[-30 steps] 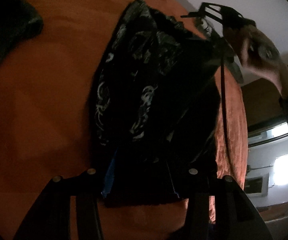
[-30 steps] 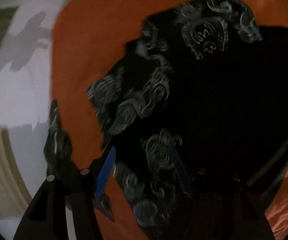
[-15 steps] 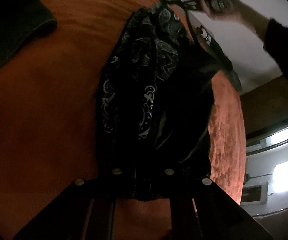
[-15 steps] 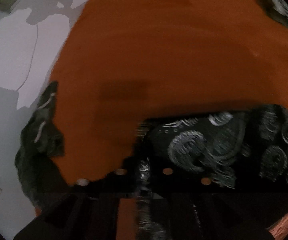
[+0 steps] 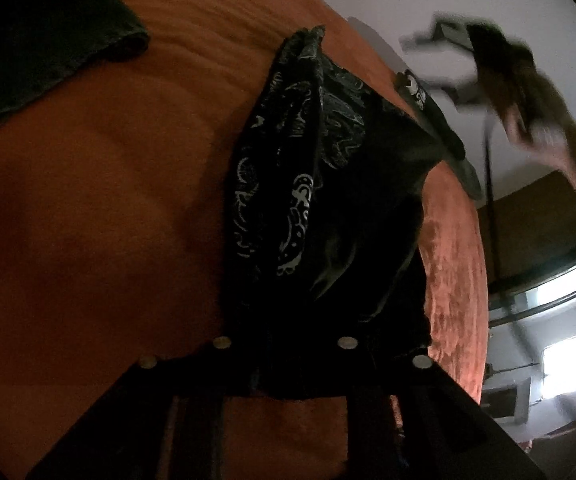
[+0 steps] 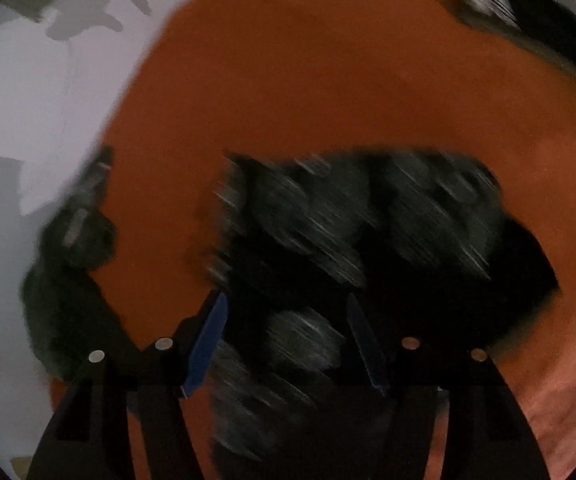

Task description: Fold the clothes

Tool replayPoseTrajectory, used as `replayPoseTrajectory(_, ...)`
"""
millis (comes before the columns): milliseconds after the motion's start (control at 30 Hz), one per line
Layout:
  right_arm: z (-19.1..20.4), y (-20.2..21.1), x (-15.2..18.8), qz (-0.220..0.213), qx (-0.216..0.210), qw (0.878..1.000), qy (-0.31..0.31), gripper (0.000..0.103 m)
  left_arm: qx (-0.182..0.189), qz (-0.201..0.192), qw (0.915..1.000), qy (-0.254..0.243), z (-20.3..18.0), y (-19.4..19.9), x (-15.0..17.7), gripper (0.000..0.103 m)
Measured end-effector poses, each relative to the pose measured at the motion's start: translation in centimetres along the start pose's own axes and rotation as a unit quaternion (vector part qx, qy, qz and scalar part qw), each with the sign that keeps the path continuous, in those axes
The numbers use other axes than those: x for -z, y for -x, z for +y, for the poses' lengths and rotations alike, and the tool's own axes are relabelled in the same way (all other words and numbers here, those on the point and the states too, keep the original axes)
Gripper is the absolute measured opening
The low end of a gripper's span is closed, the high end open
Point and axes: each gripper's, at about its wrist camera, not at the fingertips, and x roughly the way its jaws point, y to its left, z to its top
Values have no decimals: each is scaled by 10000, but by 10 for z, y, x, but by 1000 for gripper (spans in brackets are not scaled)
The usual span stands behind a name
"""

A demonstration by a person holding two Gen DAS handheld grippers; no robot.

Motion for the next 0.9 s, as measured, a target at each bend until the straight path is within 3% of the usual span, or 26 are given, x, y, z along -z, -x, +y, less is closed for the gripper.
replayPoseTrajectory(167, -80, -1, 33, 418, 865, 9945, -408, 62, -14, -22, 9999, 101, 7, -2, 2, 28)
replayPoseTrajectory(267, -111, 16, 32, 300, 1061, 9920, -615, 62, -112, -69, 9999, 28, 6, -2, 5, 30)
replayPoseTrajectory(467, -150, 36, 40, 84, 714, 9913, -1103, 62, -217, -75, 9997, -70, 8, 3, 9, 30)
replayPoseTrajectory(633, -165, 28, 68, 234, 259, 9921, -1208, 62, -273, -81, 9996, -53, 10, 3, 11, 32)
replayPoseTrajectory(900, -181, 13, 88, 454, 261, 9903, -1290, 62, -337, -94, 9994, -23, 10, 4, 12, 33)
